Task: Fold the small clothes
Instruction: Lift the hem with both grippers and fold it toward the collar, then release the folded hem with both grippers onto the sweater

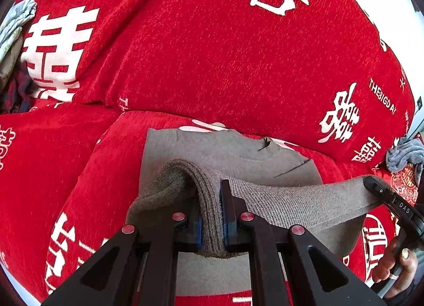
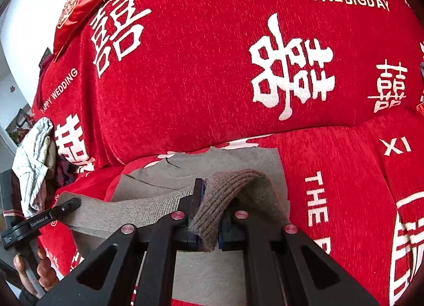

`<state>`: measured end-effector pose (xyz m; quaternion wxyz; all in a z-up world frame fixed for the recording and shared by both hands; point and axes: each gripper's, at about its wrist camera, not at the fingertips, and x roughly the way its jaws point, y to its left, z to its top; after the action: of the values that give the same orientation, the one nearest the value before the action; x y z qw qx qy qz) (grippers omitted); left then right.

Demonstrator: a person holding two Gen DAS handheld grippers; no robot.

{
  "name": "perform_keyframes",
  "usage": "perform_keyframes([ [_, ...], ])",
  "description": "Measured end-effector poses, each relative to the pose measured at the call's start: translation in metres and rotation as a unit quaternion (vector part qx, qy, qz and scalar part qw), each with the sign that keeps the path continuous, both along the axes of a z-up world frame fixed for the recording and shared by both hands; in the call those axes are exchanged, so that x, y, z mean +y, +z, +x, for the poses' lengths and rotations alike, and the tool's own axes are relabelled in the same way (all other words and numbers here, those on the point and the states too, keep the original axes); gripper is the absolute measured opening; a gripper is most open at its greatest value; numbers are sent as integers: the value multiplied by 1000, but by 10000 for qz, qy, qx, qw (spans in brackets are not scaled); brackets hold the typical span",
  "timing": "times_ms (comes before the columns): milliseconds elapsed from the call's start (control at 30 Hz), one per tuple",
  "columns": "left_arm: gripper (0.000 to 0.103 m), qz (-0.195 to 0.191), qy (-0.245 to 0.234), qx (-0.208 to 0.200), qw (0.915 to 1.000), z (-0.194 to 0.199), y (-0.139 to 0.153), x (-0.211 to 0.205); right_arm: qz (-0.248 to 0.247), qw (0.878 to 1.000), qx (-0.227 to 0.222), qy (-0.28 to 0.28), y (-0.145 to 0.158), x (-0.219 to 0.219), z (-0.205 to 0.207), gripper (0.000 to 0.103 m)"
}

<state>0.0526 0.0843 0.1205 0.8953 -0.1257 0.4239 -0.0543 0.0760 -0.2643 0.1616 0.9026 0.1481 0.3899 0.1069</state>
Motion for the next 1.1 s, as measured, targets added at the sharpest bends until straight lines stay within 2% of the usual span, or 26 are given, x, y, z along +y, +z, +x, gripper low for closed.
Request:
perform_keyframes([
  [433, 12, 32, -63, 218, 9997, 46, -6, 1, 12, 9999, 120, 10, -6, 2, 35, 8],
  [633, 12, 7, -92, 343, 9994, 71, -13, -2, 143, 9994, 287, -100, -18, -4, 54, 8],
  [900, 12, 186, -181, 686, 9973, 110, -40, -17, 249, 9967, 664, -391, -52, -16, 82, 8],
  [1100, 12, 178, -192, 1056, 9941, 140, -73, -21, 157, 9935, 976, -556, -81, -18, 104, 8],
])
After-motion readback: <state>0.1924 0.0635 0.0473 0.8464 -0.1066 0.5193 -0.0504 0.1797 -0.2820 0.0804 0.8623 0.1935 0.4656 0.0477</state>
